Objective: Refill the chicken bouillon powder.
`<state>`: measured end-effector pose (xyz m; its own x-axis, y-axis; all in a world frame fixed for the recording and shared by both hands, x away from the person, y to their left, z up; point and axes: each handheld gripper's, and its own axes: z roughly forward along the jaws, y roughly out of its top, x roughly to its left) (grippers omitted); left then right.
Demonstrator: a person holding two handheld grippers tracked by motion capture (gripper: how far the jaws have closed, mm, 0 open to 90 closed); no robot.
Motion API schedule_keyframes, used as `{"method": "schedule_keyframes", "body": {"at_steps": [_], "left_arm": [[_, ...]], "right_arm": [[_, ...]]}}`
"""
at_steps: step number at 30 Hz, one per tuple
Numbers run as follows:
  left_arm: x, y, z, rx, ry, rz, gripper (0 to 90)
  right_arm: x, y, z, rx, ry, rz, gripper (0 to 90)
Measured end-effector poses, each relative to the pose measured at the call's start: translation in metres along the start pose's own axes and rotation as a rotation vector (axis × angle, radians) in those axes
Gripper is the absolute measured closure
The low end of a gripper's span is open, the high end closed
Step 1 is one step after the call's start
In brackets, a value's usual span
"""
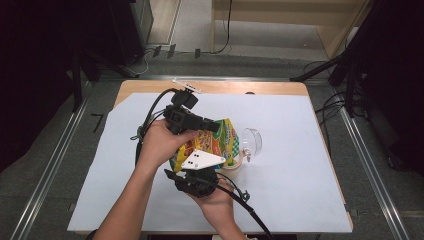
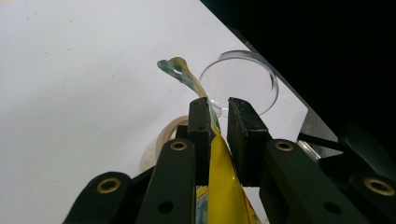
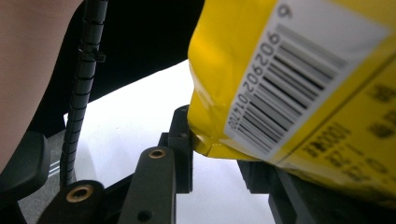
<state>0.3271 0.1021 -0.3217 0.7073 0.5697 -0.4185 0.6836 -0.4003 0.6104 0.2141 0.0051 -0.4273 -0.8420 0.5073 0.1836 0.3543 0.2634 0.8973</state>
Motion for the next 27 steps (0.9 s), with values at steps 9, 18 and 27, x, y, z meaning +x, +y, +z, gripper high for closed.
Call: {"method": "schedule_keyframes", "body": {"at_steps": [9,18,27], "left_arm": [[0.0006,-0.0001,-0.0001,0.005,-0.001,-0.001,79.6],[0.0004,-0.0002,0.0026,0.016,-0.001,0.0,79.7],[0.0016,-0.0007,0.0038,0.013,-0.006,-0.008,79.7]], "right_arm": [[0.0005,-0.0003,0.0001,0.0,0.001,0.0,70.9],[-0.0001,-0.0023,0.0005,0.001,-0.002,0.006,70.9],[0.0,-0.0031,0.0009,0.001,-0.001,0.01,70.9]]}}
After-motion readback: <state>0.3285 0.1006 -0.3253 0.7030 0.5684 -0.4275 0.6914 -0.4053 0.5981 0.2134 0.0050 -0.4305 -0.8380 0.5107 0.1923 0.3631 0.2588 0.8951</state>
